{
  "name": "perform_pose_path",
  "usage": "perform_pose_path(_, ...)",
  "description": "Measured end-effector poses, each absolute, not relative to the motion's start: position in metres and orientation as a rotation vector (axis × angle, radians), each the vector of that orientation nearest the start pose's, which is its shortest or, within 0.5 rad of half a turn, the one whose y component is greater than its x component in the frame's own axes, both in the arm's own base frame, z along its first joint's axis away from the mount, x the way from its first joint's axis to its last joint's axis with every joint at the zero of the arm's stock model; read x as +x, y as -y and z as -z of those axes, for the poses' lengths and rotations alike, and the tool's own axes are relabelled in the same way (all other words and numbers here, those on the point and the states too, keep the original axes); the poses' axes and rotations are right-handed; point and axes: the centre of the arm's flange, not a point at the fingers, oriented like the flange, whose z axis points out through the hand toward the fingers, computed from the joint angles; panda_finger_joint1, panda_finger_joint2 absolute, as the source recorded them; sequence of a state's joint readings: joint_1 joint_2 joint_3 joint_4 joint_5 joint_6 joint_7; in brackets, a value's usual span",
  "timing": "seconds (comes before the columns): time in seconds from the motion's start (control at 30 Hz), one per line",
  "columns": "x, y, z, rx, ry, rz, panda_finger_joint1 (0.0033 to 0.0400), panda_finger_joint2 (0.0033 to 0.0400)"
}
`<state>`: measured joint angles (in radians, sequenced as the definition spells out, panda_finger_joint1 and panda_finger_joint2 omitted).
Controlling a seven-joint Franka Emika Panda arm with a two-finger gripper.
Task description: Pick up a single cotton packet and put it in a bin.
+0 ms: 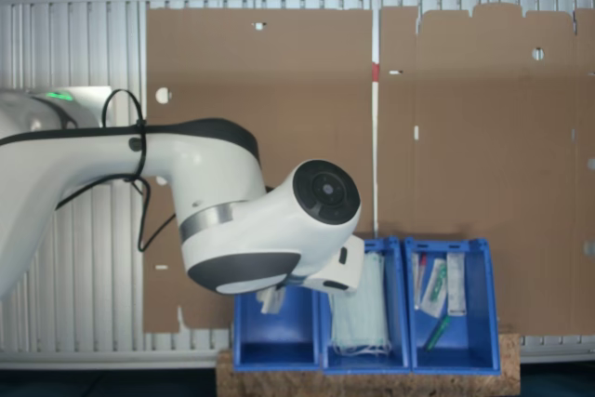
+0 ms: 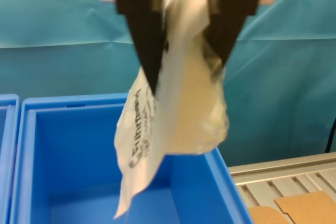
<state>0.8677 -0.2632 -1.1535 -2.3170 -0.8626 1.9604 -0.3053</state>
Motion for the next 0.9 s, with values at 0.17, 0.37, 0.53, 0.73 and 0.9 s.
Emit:
perform_pose_path(0.17, 0.4440, 0.1876, -0.3735, -3.431, 0.854, -0.571, 0.0115, 0.0115)
perform_pose_path(0.37, 0.4440, 0.1875, -0.3735, -3.431, 0.854, -0.571, 0.0209, 0.0209)
perform_pose_path(0.53, 0.4440, 0.1875, -0.3735, -3.431, 0.854, -0.571, 0.0209, 0.0209)
perform_pose_path(0.73, 0.4440, 0.1875, -0.3735, -3.431, 0.854, -0.571, 0.0209, 0.0209)
perform_pose_path(0.9, 0.4440, 0.1875, -0.3735, -3.431, 0.854, -0.571, 0.0394, 0.0394)
